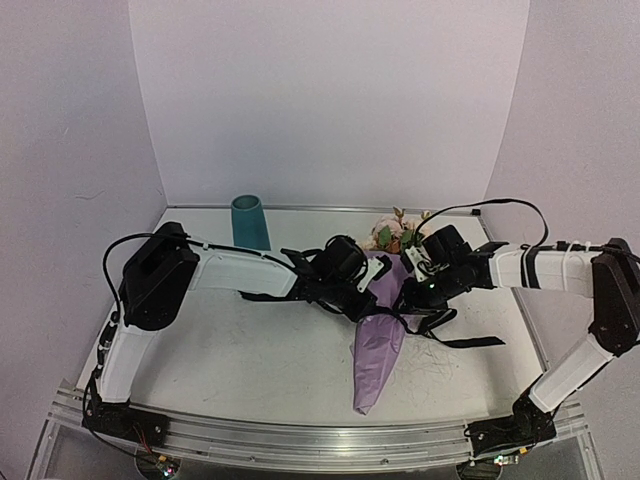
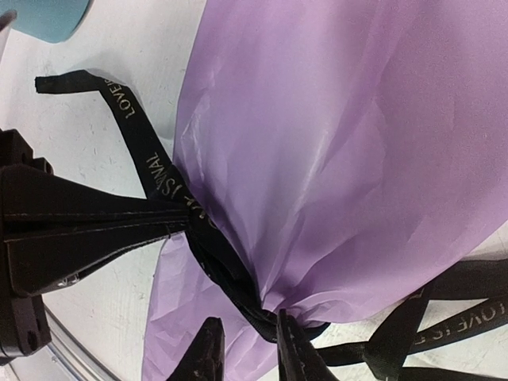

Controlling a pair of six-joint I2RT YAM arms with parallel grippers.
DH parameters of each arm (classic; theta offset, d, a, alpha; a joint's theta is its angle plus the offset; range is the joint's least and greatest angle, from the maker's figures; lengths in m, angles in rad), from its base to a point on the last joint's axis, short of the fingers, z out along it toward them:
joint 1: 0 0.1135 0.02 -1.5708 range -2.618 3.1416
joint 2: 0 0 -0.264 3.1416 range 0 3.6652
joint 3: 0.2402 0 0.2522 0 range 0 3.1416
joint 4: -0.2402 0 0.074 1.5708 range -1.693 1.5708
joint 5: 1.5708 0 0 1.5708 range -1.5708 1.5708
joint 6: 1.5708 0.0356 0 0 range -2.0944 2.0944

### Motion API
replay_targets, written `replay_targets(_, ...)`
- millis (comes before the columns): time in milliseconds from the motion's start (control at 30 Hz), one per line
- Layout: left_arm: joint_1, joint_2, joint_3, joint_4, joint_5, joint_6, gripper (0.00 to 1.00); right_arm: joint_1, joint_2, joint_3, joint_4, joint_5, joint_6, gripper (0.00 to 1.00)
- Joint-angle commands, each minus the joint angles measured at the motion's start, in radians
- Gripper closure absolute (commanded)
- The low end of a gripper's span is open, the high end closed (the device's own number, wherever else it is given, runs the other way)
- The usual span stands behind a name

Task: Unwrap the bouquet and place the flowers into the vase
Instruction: Untie the ribbon from the wrapping paper.

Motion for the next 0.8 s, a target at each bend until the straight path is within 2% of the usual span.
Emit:
replay_targets(0,0.000,-0.030,0.045,0.017,-0.027,-0.013,1.00,0.001,0.030,-0.011,-0.041,0.009,-0.031,0.73)
replay_targets(567,0.001,0.066,0.187,0.005,0.003,0.010,1.00,0.001,0.033,-0.030,-0.044,0.027,-0.019,0.75)
replay_targets(767,0.001,-0.019,0.097,0.005,0.044,0.022,0.90,0.001,0.062,0.017,-0.039,0.030,-0.013,0.76)
